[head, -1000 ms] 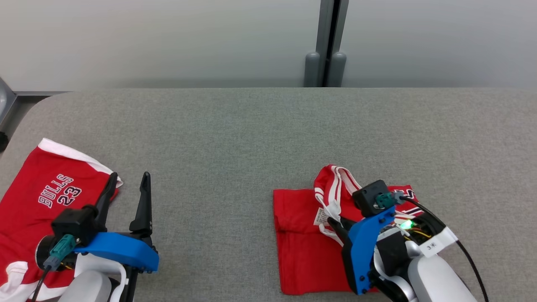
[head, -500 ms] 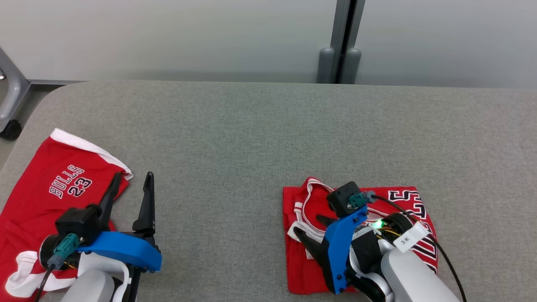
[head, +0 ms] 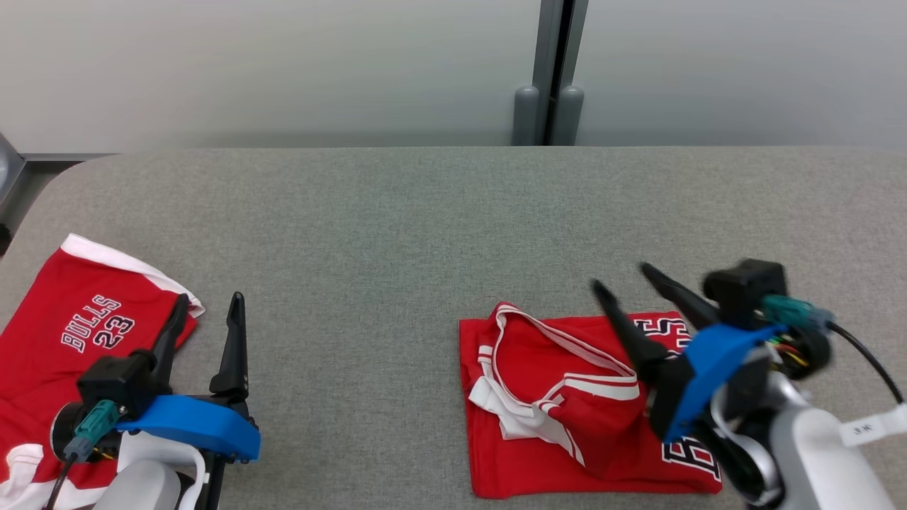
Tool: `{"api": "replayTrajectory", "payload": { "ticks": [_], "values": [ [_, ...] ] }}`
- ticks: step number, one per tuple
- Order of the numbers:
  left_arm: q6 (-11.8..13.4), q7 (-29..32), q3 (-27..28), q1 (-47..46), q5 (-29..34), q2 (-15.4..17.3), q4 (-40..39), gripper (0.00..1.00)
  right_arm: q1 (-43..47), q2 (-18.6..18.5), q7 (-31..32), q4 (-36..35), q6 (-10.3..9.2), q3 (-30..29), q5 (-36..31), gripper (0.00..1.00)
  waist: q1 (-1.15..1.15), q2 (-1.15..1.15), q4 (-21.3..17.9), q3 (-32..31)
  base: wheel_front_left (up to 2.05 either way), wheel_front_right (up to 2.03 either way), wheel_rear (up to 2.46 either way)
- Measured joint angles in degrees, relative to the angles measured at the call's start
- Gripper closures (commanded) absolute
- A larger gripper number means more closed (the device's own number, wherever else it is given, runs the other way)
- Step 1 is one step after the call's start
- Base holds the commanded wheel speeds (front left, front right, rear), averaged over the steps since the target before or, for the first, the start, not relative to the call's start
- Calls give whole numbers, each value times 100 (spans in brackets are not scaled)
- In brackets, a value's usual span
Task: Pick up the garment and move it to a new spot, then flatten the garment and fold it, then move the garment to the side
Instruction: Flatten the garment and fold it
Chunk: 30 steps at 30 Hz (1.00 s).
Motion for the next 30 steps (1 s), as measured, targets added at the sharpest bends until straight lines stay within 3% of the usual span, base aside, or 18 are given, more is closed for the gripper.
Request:
{"api": "replayTrajectory", "payload": {
  "ticks": [7,8,10,15,21,30],
  "values": [
    [10,-18,1,19,-10,22,-32,0,800,-77,75,69,0,-920,-684,0,0,0,-54,35,0,0,0],
    [10,-18,3,19,-12,26,-31,0,858,-53,38,149,0,-1000,-772,21,0,0,-63,44,0,0,0],
    [8,-18,-2,18,-20,27,-31,0,898,-23,-74,328,0,-1063,-928,100,0,0,-72,60,0,0,0],
    [-4,-16,-37,-40,-27,30,-29,0,849,124,-266,877,0,-789,-1145,100,0,0,-59,84,0,0,0],
    [-5,-13,-90,-57,-29,30,-12,0,757,250,-248,1407,0,185,-1050,100,0,0,6,71,0,0,0],
    [-5,-13,-103,-58,-56,34,2,0,641,364,-120,1811,0,1688,-33,100,-1,0,22,74,0,0,0]
  ]
}}
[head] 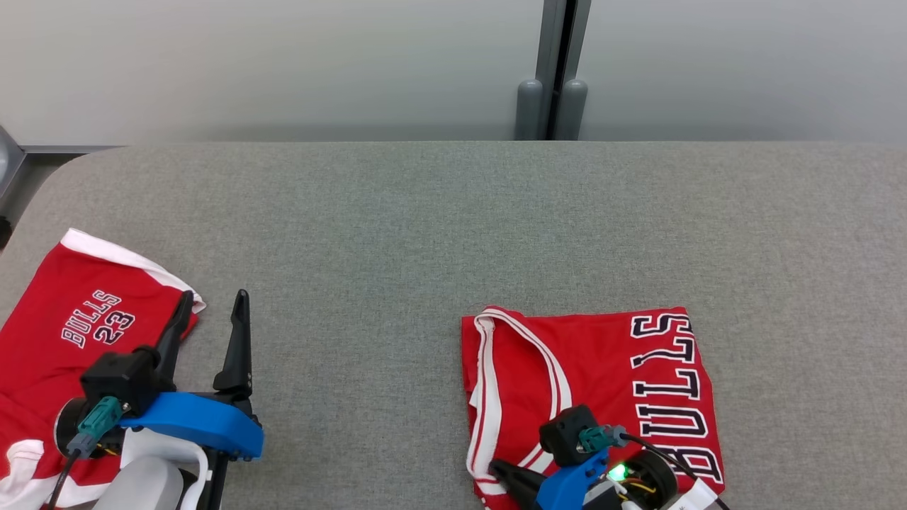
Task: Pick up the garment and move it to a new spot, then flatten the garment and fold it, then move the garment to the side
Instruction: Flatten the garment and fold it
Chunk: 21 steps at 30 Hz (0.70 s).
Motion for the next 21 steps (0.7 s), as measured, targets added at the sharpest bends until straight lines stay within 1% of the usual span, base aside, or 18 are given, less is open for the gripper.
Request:
{"api": "replayTrajectory", "payload": {
  "ticks": [3,7,10,13,14,15,16,17,18,19,21],
  "values": [
    [0,-1,1,1,-32,3,2,0,-113,25,-96,45,0,263,400,100,0,0,-11,4,0,0,0],
    [3,-2,8,3,-38,13,5,0,-363,41,-420,-59,0,338,797,100,0,0,-44,-10,0,0,0],
    [13,-3,18,8,-45,24,9,0,-474,47,-717,-272,0,219,1035,100,0,0,-70,-46,0,0,0],
    [21,-4,21,33,-54,35,10,0,-514,54,-1026,-472,0,-190,1018,100,0,0,-93,-100,0,0,0],
    [22,-4,22,52,-54,35,11,0,-508,54,-1128,-526,0,-391,934,89,0,0,-98,-122,0,0,0],
    [25,-5,22,76,-55,36,12,0,-493,54,-1241,-586,0,-593,808,73,0,0,-106,-144,0,0,0],
    [31,-10,26,104,-56,37,11,0,-465,52,-1339,-658,0,-804,680,73,0,0,-115,-169,0,0,0],
    [49,-11,33,130,-62,38,9,0,-402,53,-1470,-746,0,-1027,584,68,0,0,-128,-195,0,0,0],
    [53,-12,53,155,-79,46,8,0,-332,51,-1597,-818,1,-1239,479,46,0,0,-146,-220,0,0,0],
    [57,-23,70,184,-82,49,0,0,-251,35,-1715,-878,0,-1485,325,0,0,0,-164,-248,0,0,0],
    [75,-27,102,264,-88,49,-21,0,-86,-7,-1873,-951,0,-1949,32,0,0,0,-201,-302,0,0,0]
  ]
}}
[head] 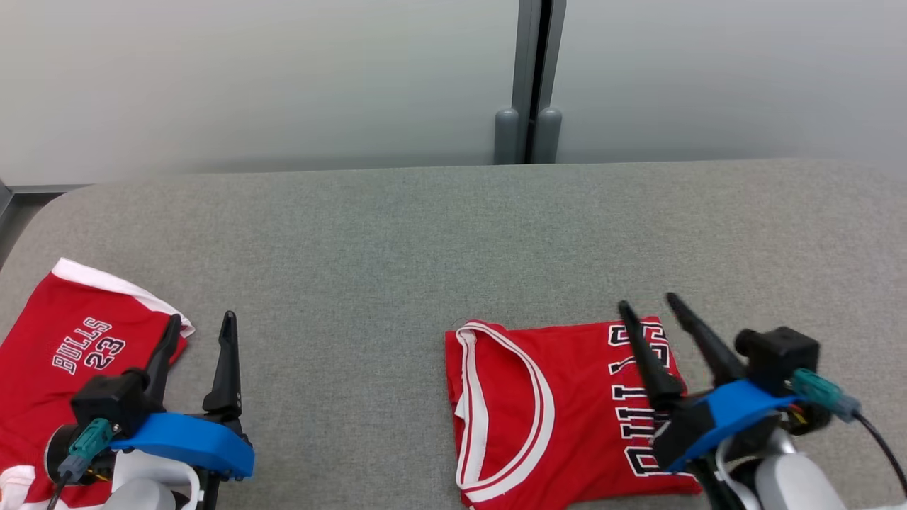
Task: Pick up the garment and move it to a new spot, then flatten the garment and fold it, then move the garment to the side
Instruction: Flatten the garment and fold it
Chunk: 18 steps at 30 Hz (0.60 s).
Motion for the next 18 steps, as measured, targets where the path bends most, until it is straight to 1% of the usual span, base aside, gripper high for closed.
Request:
{"api": "replayTrajectory", "payload": {
  "ticks": [4,9,18],
  "values": [
    [75,-3,36,135,0,-21,-88,0,371,-10,-91,-156,0,-805,-406,0,0,0,-62,-108,0,0,0],
    [156,-10,112,358,1,-20,-209,0,618,22,-259,-443,0,-1372,-746,0,0,0,-171,-210,0,0,0],
    [225,-26,259,675,99,-113,-321,0,866,44,-497,-535,0,-1497,-1076,0,0,0,-308,-379,0,0,0]
  ]
}}
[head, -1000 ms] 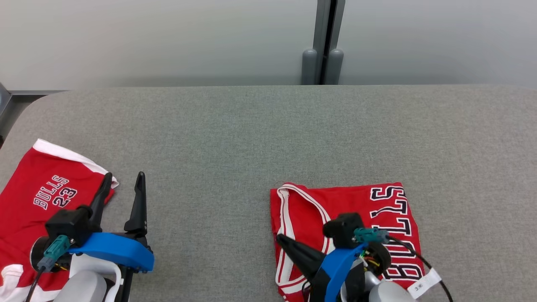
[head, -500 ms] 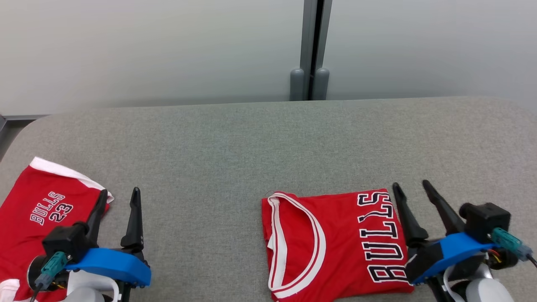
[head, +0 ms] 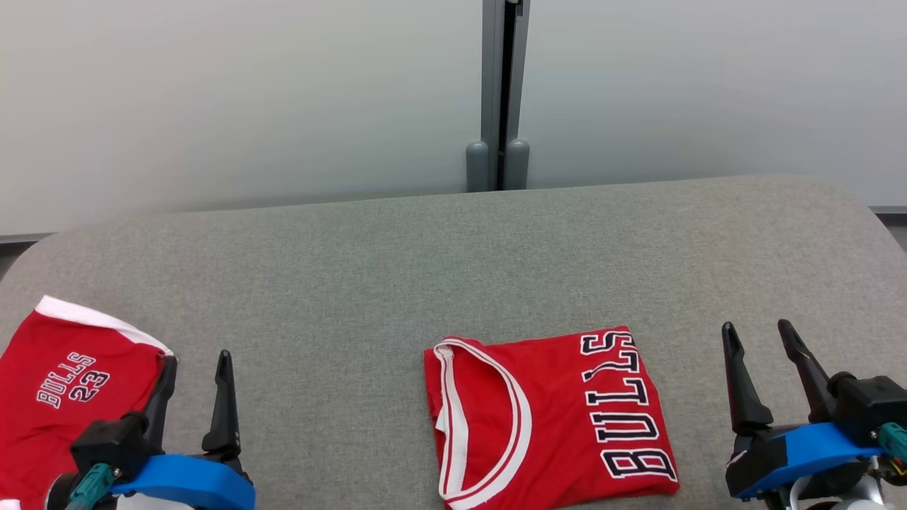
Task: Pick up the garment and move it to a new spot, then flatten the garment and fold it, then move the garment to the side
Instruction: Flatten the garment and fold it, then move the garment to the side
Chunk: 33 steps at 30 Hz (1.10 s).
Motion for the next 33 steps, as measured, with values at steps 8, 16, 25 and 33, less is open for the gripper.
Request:
{"api": "replayTrajectory", "payload": {
  "ticks": [8,16,25,33],
  "values": [
    [1,0,174,180,127,-109,-91,0,2,-44,86,141,0,3,-20,0,0,0,-22,-95,0,0,0],
    [-51,0,194,288,214,-224,-115,0,2,-73,122,264,0,76,40,0,0,0,48,-104,0,0,0],
    [-76,0,194,300,247,-252,-79,0,-2,-69,177,300,0,109,89,0,0,0,83,-83,0,0,0],
    [-100,8,167,297,246,-252,-48,0,-11,-60,283,307,0,155,134,0,0,0,126,-44,0,0,0]
  ]
}}
